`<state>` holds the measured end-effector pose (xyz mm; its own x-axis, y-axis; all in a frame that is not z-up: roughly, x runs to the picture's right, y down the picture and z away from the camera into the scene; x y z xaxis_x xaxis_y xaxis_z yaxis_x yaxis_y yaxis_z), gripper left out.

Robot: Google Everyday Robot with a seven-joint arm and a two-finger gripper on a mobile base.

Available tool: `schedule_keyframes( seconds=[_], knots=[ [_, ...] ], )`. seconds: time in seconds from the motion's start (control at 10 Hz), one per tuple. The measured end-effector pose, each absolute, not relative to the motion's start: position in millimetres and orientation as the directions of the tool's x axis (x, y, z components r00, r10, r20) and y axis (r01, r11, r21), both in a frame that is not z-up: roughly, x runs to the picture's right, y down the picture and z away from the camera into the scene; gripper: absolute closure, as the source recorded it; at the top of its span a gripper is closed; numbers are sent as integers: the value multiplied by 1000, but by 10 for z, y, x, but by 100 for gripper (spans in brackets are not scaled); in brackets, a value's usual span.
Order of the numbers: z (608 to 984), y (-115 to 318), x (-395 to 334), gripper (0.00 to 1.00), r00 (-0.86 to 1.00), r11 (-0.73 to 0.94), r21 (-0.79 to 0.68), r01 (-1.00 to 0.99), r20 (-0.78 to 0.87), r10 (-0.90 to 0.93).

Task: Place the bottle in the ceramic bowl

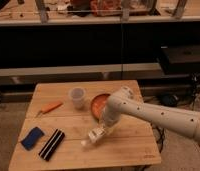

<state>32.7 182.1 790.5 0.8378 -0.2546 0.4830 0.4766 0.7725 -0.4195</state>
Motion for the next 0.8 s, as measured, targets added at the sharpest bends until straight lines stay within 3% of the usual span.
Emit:
schedule_keyframes(
  seconds=[0.2, 0.8],
  knots=[
    [7881, 1666, 351, 97, 834, 776, -407, 482, 484, -264],
    [7925, 1327, 370, 99, 843, 789, -397, 469, 469, -265]
  ],
)
